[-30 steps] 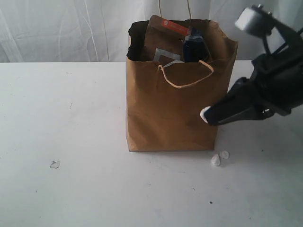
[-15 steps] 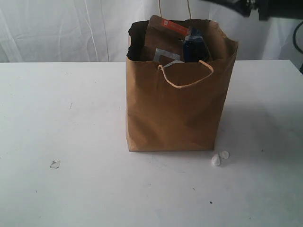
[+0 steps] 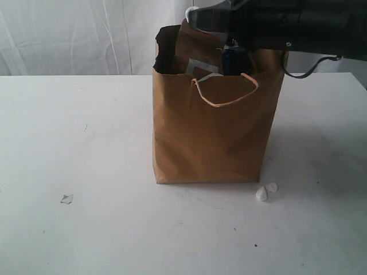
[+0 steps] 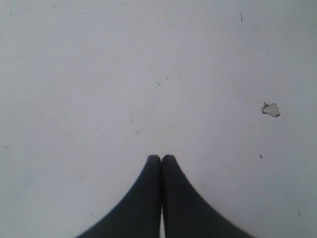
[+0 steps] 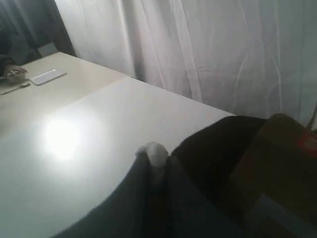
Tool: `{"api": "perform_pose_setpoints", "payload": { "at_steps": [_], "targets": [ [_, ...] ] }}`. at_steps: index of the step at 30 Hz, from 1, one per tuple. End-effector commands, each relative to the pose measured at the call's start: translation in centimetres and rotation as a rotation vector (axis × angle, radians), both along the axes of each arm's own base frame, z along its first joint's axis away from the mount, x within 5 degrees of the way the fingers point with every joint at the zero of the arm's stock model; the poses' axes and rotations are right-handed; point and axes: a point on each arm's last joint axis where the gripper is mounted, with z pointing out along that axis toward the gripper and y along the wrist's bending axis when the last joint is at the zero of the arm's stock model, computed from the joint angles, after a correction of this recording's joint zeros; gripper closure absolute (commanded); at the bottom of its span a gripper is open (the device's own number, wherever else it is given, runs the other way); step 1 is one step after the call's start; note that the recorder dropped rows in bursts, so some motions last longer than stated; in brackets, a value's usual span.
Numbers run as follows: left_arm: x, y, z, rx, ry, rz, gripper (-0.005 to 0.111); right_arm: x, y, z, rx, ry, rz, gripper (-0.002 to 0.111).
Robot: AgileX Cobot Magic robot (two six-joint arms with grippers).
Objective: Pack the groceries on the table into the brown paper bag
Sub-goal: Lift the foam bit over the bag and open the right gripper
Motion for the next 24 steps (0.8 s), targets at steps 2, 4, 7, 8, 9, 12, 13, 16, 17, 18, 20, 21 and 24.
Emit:
{"api": "perform_pose_setpoints", "payload": {
  "at_steps": [2,4,7,8,9,12,13,16,17,18,20,21,24],
  "targets": [
    [-0.2,0.0,-0.5,0.0,0.041,-0.001,0.107,1.3,-0.2,-1.1,-0.046,-0.007,-0.065,0.091],
    [-0.2,0.0,-0.5,0.0,0.041,-0.001,0.107,1.3,-0.1,-1.1,-0.046,-0.005,-0.063,0.082],
    [-0.2,0.0,-0.5,0.0,0.041,-0.001,0.107,1.3,-0.1,-1.1,-0.046,-0.005,-0.063,0.07],
    [-0.2,0.0,-0.5,0.0,0.041,-0.001,0.107,1.4,-0.2,-1.1,-0.047,-0.005,-0.065,0.068],
    [-0.2,0.0,-0.5,0.0,0.041,-0.001,0.107,1.4,-0.2,-1.2,-0.049,-0.004,-0.069,0.067],
    [-0.2,0.0,-0.5,0.0,0.041,-0.001,0.107,1.3,-0.2,-1.1,-0.048,-0.006,-0.067,0.067],
    [-0.2,0.0,-0.5,0.0,0.041,-0.001,0.107,1.2,-0.2,-0.9,-0.044,-0.011,-0.061,0.067],
    [-0.2,0.0,-0.5,0.0,0.041,-0.001,0.107,1.6,-0.6,-1.1,-0.083,-0.012,-0.126,0.067],
    [-0.2,0.0,-0.5,0.0,0.041,-0.001,0.107,1.9,-0.9,-1.4,-0.123,-0.014,-0.168,0.067],
    [-0.2,0.0,-0.5,0.0,0.041,-0.001,0.107,2.0,-1.1,-1.4,-0.123,-0.003,-0.192,0.067],
    [-0.2,0.0,-0.5,0.0,0.041,-0.001,0.107,1.5,-1.1,-0.5,-0.106,-0.02,-0.185,0.068],
    [-0.2,0.0,-0.5,0.0,0.041,-0.001,0.107,1.1,-1.2,0.2,-0.102,-0.038,-0.186,0.07],
    [-0.2,0.0,-0.5,0.0,0.041,-0.001,0.107,0.0,-2.0,2.2,-0.121,-0.117,-0.246,0.082]
  ]
}}
